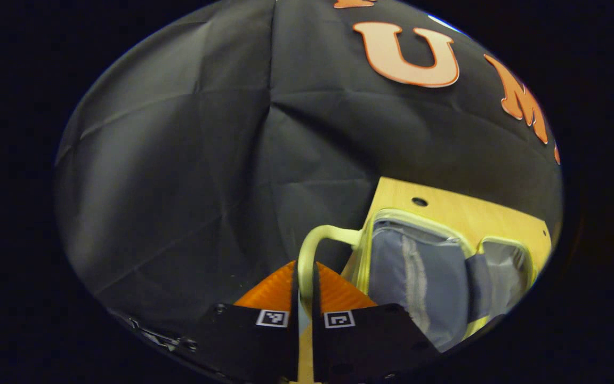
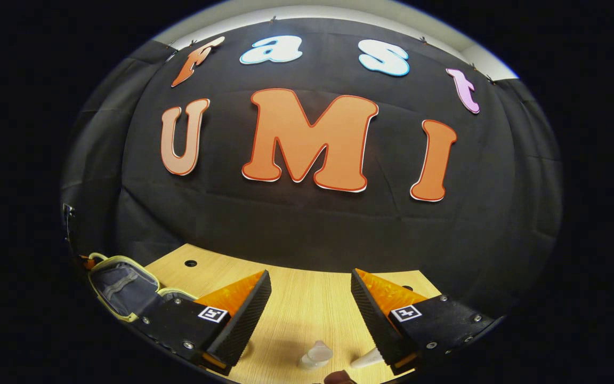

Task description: First open the suitcase, pack the skin care products into it, and then close the suitcase.

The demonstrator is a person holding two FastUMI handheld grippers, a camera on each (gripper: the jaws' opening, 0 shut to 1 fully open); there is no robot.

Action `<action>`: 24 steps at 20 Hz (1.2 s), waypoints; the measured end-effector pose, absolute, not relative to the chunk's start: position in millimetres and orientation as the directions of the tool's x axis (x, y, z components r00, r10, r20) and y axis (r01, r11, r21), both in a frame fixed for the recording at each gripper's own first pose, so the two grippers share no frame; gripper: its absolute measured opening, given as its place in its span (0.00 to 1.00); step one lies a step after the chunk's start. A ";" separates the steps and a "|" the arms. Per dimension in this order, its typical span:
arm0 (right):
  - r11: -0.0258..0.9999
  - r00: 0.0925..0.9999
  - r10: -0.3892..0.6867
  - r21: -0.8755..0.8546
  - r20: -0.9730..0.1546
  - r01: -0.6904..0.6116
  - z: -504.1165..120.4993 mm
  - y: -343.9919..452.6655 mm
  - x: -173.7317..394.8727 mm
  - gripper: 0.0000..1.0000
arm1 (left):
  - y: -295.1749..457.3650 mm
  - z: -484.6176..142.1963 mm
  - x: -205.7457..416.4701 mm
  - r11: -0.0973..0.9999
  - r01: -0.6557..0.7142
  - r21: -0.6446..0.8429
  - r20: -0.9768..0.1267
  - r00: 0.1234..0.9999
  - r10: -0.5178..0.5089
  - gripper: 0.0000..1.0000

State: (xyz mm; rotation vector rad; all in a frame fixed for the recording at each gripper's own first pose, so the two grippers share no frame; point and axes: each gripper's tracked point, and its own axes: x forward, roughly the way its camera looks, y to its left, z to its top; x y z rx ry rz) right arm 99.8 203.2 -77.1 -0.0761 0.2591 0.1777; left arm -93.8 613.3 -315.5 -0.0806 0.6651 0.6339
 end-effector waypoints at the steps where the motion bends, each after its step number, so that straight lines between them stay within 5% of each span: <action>1: 0.982 0.951 0.166 -0.047 -0.261 -0.184 -77.7 201.5 99.4 0.95 | 618.6 -316.7 -94.8 0.791 -0.589 0.164 -0.597 0.579 0.555 0.12; 5: 0.988 0.960 0.128 -0.052 -0.250 -0.145 -73.4 177.4 95.0 0.95 | 602.9 -281.1 -75.3 0.792 -0.584 0.175 -0.530 0.622 0.576 0.38; 6: 0.990 0.961 0.116 -0.054 -0.250 -0.134 -74.4 170.5 91.8 0.95 | 594.0 -272.5 -68.8 0.799 -0.573 0.180 -0.509 0.641 0.574 0.58; 8: 0.992 0.963 0.094 -0.062 -0.252 -0.112 -77.3 155.8 85.4 0.95 | 567.7 -248.3 -50.3 0.820 -0.544 0.178 -0.445 0.699 0.560 0.82; 10: 0.993 0.962 0.082 -0.057 -0.260 -0.100 -83.5 143.3 76.6 0.95 | 532.6 -211.6 -31.2 0.852 -0.497 0.167 -0.373 0.768 0.521 0.90; 18: 0.994 0.962 0.080 -0.054 -0.260 -0.097 -102.1 110.9 55.2 0.95 | 363.3 -134.9 25.3 0.950 -0.260 0.173 -0.203 0.935 0.292 0.96; 24: 0.988 0.943 0.127 -0.043 -0.307 -0.147 -134.1 77.4 43.4 0.96 | 214.1 -124.9 57.8 0.983 -0.031 0.181 -0.189 0.980 0.065 0.98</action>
